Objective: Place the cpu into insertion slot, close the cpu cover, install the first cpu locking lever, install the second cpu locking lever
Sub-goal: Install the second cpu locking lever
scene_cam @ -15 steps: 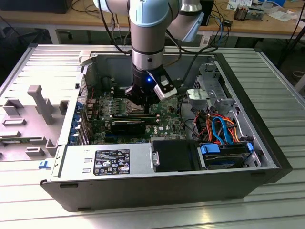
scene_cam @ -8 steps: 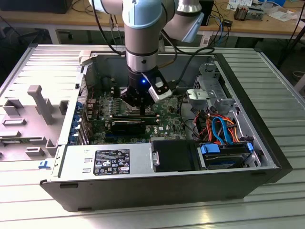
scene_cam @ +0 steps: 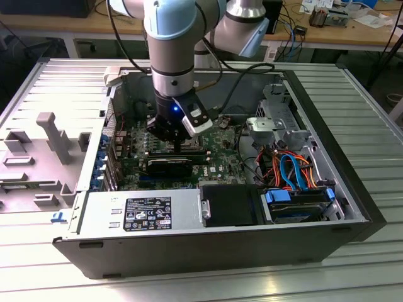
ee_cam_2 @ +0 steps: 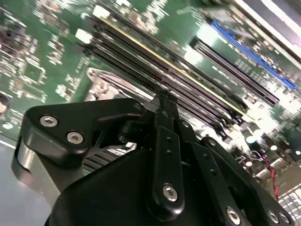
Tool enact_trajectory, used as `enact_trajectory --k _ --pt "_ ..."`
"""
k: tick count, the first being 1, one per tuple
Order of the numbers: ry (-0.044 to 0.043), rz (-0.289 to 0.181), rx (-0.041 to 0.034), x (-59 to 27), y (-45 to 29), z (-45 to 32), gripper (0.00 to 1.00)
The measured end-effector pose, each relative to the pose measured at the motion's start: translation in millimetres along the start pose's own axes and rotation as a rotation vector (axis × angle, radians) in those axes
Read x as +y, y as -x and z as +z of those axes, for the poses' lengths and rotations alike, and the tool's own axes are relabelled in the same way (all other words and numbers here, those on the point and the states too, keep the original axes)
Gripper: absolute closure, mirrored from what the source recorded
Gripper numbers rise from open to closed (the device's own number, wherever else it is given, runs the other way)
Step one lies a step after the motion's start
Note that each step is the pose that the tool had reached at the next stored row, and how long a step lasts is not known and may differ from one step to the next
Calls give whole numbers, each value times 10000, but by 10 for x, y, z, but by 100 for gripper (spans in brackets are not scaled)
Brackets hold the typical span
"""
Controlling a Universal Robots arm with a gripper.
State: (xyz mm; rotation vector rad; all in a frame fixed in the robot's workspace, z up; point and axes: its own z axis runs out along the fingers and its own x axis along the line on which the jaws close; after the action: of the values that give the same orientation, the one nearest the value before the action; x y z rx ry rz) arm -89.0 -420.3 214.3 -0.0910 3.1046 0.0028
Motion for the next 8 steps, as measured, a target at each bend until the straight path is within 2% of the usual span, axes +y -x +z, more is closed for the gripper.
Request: enact_trajectory --k 2,4,6,8 --pt "35 -1 -5 3 -54 5 89" --pt "123 0 -15 -1 -107 4 89" --pt "260 5 -31 -20 -156 3 89" --pt "522 13 -50 -45 -189 1 89"
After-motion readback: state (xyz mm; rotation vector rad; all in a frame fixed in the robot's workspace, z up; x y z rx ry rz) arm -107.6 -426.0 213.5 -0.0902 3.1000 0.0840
